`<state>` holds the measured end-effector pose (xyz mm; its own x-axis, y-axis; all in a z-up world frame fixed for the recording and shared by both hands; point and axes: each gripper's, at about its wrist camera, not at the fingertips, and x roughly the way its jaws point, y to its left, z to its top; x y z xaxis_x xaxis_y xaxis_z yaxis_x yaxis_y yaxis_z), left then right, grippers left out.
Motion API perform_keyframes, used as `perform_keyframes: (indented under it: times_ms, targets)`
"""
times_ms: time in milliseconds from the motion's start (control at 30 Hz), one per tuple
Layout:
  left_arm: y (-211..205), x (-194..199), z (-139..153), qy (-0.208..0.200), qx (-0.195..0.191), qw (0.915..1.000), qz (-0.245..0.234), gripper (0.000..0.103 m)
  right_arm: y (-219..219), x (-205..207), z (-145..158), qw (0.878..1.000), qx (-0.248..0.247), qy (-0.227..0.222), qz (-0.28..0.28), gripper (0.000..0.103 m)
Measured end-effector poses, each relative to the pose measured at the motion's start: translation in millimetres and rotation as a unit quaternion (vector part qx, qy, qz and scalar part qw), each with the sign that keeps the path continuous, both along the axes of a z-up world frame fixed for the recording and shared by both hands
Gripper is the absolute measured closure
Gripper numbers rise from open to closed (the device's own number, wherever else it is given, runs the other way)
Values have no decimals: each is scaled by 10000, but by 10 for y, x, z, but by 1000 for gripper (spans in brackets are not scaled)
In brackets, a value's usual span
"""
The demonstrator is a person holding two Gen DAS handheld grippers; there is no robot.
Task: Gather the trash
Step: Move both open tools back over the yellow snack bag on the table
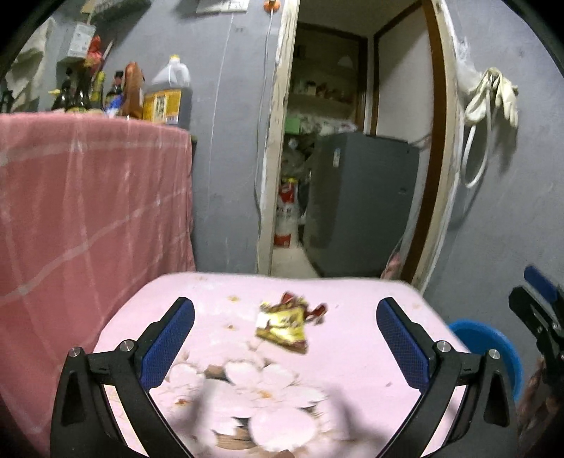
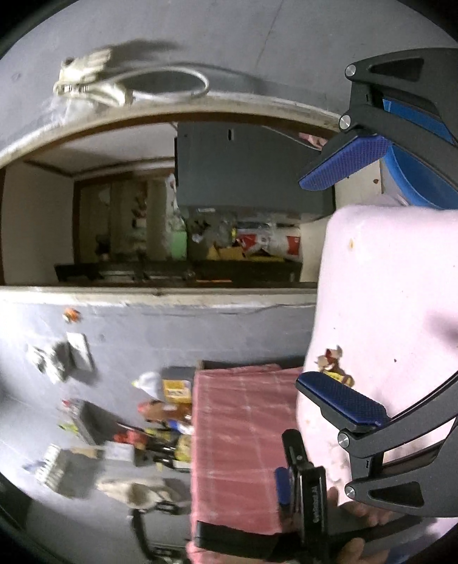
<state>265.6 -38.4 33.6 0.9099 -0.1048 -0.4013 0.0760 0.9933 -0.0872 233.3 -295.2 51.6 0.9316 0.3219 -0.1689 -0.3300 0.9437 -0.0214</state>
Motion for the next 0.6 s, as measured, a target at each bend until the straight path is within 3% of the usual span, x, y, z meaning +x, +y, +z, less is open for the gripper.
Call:
perform_keyframes:
  times_ms: [200,400,500,600]
  targets:
    - [64,368,-265,890,44,9959,-183,2,153,269,-82,9987,-388,321,-47,0]
    - [37,619,-378,1225,-88,9921,-265,7,166,507,-170,9962,-486,724,-27,0]
    - [-20,784,-392,1470,-23,9886,-313,25,145,564,-200,9953,-426,868,6,0]
    - [-92,897,-408,1652,92,9857,-316,37,121,584,-212,9949,-370,940,24,0]
